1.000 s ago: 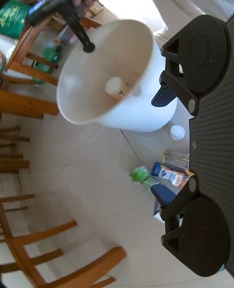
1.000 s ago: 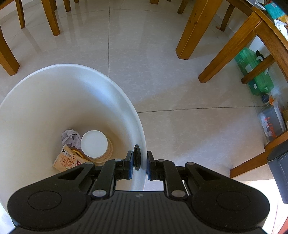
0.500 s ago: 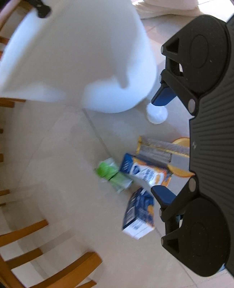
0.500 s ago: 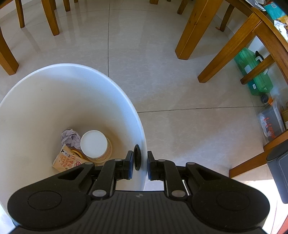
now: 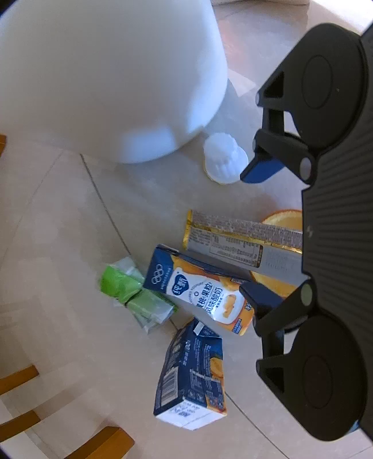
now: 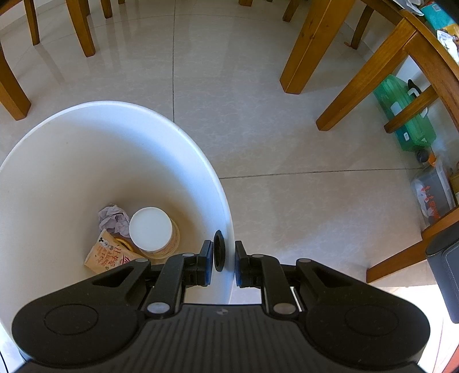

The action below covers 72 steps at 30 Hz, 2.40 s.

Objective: Collect trash

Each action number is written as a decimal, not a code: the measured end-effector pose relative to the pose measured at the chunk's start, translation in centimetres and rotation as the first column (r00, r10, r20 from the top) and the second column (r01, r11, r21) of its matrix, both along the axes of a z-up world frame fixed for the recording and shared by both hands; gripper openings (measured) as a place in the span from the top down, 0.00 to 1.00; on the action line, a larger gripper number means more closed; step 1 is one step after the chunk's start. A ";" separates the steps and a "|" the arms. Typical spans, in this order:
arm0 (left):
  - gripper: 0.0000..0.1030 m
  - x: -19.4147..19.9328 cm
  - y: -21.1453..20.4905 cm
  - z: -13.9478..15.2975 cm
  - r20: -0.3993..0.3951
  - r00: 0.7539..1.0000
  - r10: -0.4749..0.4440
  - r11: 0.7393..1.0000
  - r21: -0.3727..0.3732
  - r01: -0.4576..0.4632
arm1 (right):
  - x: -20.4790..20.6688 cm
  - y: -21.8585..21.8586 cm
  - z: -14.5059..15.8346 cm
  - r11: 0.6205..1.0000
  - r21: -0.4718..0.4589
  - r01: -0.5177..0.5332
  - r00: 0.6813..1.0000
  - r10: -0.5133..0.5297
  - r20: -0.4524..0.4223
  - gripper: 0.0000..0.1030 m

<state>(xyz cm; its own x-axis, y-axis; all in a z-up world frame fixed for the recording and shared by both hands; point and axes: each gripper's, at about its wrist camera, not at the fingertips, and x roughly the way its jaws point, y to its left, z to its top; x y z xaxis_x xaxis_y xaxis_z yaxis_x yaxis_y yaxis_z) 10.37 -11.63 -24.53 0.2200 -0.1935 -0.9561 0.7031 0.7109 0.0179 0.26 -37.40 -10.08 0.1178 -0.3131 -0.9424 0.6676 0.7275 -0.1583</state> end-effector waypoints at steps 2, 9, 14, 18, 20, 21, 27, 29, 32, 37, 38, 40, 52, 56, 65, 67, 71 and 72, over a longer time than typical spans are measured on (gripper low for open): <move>0.33 0.1 -0.2 -0.4 -0.003 1.000 -0.007 1.000 0.014 0.007 | 0.0 0.0 0.0 1.000 -0.001 0.000 1.000 0.000 0.000 0.82; 0.46 0.6 -0.7 -1.3 -0.007 1.000 -0.004 0.999 0.034 0.005 | 0.1 0.0 0.0 1.000 -0.002 -0.001 1.000 0.001 0.000 0.82; 0.59 0.3 -0.8 -1.4 0.021 0.999 -0.034 0.997 0.068 0.032 | 0.1 0.0 -0.1 1.000 0.000 0.000 1.000 0.000 0.000 0.82; 0.62 0.3 -0.5 -1.0 0.018 0.999 -0.036 0.998 0.057 0.035 | 0.2 0.0 -0.1 1.000 -0.001 -0.001 1.000 0.001 -0.001 0.82; 0.64 -0.1 -0.5 -0.8 0.025 0.998 -0.050 0.997 0.060 0.048 | 0.2 0.0 -0.1 1.000 -0.001 -0.001 1.000 0.001 0.000 0.82; 0.65 -0.2 -0.4 -0.8 0.026 0.998 -0.052 0.997 0.061 0.050 | 0.2 0.0 -0.1 1.000 -0.001 0.000 1.000 0.000 0.000 0.82; 0.66 0.0 -0.5 0.3 0.025 0.998 -0.064 0.997 0.052 0.063 | 0.2 0.0 -0.1 1.000 -0.001 0.001 1.000 -0.001 0.000 0.82; 0.66 -0.3 -0.4 1.0 0.021 0.997 -0.075 0.995 0.064 0.073 | 0.2 0.0 -0.1 1.000 -0.001 0.001 1.000 -0.001 0.000 0.82; 0.66 -0.5 -0.2 2.4 0.006 0.997 -0.072 0.996 0.056 0.072 | 0.3 0.0 -0.1 1.000 -0.002 0.000 1.000 0.000 -0.002 0.82; 0.66 -1.0 0.2 6.6 0.002 0.996 -0.087 0.996 0.022 0.087 | 0.4 0.1 -0.2 1.000 -0.001 0.003 1.000 -0.003 -0.001 0.82; 0.66 -1.2 0.2 7.7 0.006 0.996 -0.094 0.995 0.016 0.094 | 0.4 0.1 -0.2 1.000 -0.001 0.001 1.000 -0.001 -0.001 0.82; 0.66 -1.8 0.2 10.1 0.023 0.993 -0.113 0.994 0.004 0.113 | 0.4 0.0 -0.1 1.000 0.003 0.003 1.000 -0.003 0.000 0.82; 0.66 -3.2 -1.2 25.7 0.159 0.966 -0.204 0.960 -0.159 0.229 | 0.2 0.0 -0.2 1.000 0.013 0.002 1.000 -0.002 0.008 0.82; 0.69 -3.7 -3.4 28.5 0.211 0.948 -0.240 0.935 -0.212 0.284 | 0.1 0.0 -0.1 1.000 0.015 0.004 1.000 -0.004 0.009 0.82; 0.74 -3.5 -7.5 29.5 0.270 0.917 -0.295 0.905 -0.228 0.358 | 0.0 0.0 -0.1 1.000 0.021 0.007 1.000 -0.007 0.011 0.82; 0.73 -3.5 -7.0 28.9 0.251 0.929 -0.271 0.915 -0.233 0.330 | 0.0 0.0 -0.1 1.000 0.023 0.008 1.000 -0.009 0.014 0.82; 0.71 -3.7 -4.9 27.1 0.210 0.953 -0.217 0.944 -0.203 0.260 | 0.0 0.0 -0.1 1.000 0.017 0.002 1.000 -0.002 0.010 0.82; 0.70 -3.6 -4.1 26.3 0.192 0.962 -0.192 0.952 -0.204 0.230 | 0.0 0.1 -0.1 1.000 0.018 0.001 1.000 -0.001 0.010 0.82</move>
<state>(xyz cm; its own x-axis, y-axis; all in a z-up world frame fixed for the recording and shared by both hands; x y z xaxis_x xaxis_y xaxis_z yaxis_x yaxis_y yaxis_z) 6.73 -15.75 1.81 0.3047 -0.4560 -0.8362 0.8378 0.5459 0.0076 0.30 -37.32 -10.15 0.1271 -0.2966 -0.9465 0.6698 0.7295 -0.1386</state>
